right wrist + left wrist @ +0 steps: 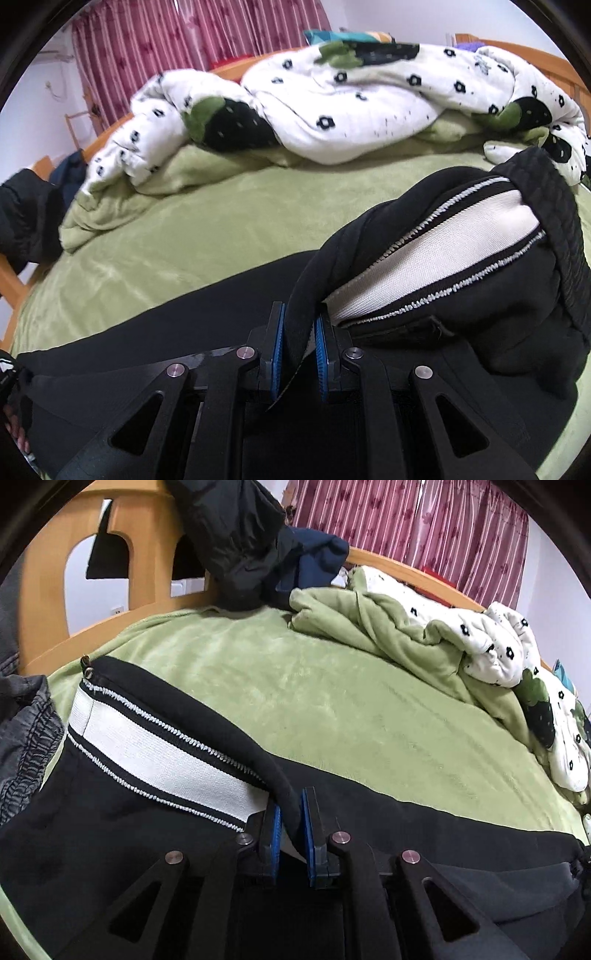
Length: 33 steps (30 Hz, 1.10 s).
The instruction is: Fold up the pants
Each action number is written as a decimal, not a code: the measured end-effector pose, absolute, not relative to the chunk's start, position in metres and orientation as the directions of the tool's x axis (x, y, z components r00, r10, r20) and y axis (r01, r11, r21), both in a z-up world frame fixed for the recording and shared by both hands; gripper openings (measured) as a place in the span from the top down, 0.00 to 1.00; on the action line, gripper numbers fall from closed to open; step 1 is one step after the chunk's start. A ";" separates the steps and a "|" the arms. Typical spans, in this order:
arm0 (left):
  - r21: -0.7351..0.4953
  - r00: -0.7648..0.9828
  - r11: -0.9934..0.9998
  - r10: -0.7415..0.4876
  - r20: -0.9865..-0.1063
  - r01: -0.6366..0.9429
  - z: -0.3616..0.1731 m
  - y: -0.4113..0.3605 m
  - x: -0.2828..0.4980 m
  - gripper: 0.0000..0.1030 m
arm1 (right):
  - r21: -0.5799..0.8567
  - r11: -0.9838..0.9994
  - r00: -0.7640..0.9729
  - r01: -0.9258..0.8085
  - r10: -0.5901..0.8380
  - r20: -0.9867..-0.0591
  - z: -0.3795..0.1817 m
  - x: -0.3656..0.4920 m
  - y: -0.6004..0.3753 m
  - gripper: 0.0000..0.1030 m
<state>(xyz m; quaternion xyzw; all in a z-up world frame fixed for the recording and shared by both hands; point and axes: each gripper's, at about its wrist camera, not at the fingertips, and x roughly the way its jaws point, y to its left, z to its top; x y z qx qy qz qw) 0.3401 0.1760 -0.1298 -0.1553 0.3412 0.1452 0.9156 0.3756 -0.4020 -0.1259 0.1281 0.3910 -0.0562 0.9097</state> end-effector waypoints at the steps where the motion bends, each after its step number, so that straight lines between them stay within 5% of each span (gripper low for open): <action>1: -0.190 0.721 0.910 0.150 -0.677 -0.368 -0.129 0.177 0.339 0.86 | 0.191 0.960 0.675 0.205 0.003 -0.738 -0.127 0.378 -0.402 0.78; 5: -0.240 0.699 0.908 0.078 -0.711 -0.345 -0.125 0.178 0.318 0.45 | 0.189 0.970 0.639 0.152 0.049 -0.768 -0.121 0.362 -0.395 0.63; 9: -0.284 0.688 0.925 -0.035 -0.725 -0.252 -0.124 0.167 0.267 0.41 | 0.107 0.989 0.662 0.099 0.015 -0.749 -0.106 0.298 -0.387 0.50; 12: -0.300 0.663 0.932 -0.094 -0.742 -0.204 -0.135 0.161 0.219 0.41 | 0.087 0.993 0.672 0.083 0.009 -0.740 -0.103 0.246 -0.395 0.49; 19: -0.456 0.666 0.864 -0.214 -0.715 -0.212 -0.170 0.169 0.158 0.40 | 0.261 0.941 0.652 0.217 0.059 -0.756 -0.131 0.167 -0.458 0.42; 27: -0.676 0.712 0.669 -0.309 -0.630 -0.309 -0.182 0.210 0.195 0.38 | 0.526 0.804 0.699 0.277 0.206 -0.684 -0.151 0.190 -0.497 0.41; 32: -0.637 0.727 0.683 -0.224 -0.649 -0.358 -0.180 0.207 0.217 0.44 | 0.520 0.804 0.693 0.288 0.199 -0.693 -0.163 0.241 -0.495 0.41; 33: -0.619 0.724 0.694 -0.204 -0.659 -0.367 -0.180 0.206 0.219 0.51 | 0.497 0.815 0.687 0.299 0.177 -0.704 -0.164 0.253 -0.495 0.48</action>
